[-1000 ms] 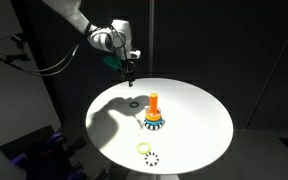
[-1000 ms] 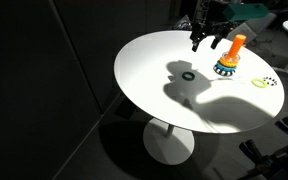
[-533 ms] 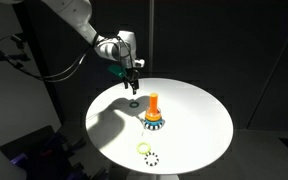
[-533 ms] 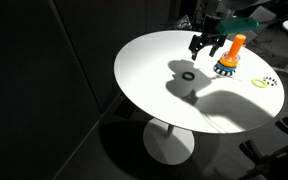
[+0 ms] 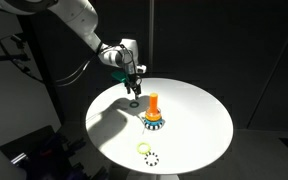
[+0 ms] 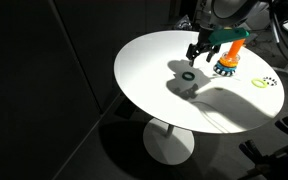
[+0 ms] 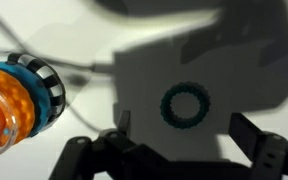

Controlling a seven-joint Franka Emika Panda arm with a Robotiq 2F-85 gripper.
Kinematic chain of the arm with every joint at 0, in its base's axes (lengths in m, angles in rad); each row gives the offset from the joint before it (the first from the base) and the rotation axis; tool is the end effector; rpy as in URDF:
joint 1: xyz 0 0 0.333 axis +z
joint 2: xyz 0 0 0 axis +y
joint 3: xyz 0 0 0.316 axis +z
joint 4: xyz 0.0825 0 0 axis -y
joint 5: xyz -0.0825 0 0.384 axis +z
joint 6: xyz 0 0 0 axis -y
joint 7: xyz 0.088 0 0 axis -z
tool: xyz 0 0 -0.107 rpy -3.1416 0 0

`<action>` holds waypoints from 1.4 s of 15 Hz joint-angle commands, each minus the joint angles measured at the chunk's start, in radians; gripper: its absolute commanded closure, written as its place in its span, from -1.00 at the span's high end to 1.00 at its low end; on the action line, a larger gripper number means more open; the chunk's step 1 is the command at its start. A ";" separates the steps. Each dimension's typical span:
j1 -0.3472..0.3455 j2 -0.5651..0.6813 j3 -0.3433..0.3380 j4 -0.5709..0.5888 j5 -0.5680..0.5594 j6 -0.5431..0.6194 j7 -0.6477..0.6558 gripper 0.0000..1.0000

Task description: Put the circular object on the orange object

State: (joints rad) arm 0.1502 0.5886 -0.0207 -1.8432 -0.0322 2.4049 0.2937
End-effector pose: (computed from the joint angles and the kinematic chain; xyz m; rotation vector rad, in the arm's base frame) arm 0.6365 0.0834 0.2033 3.0964 -0.2120 -0.0301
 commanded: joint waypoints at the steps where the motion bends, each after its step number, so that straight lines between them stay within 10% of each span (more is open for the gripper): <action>1: 0.032 0.051 -0.025 0.039 -0.029 0.025 0.045 1.00; 21: 0.082 0.169 -0.067 0.081 -0.021 0.113 0.071 1.00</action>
State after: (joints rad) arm 0.2190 0.7346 -0.0765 -1.7977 -0.0372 2.5154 0.3328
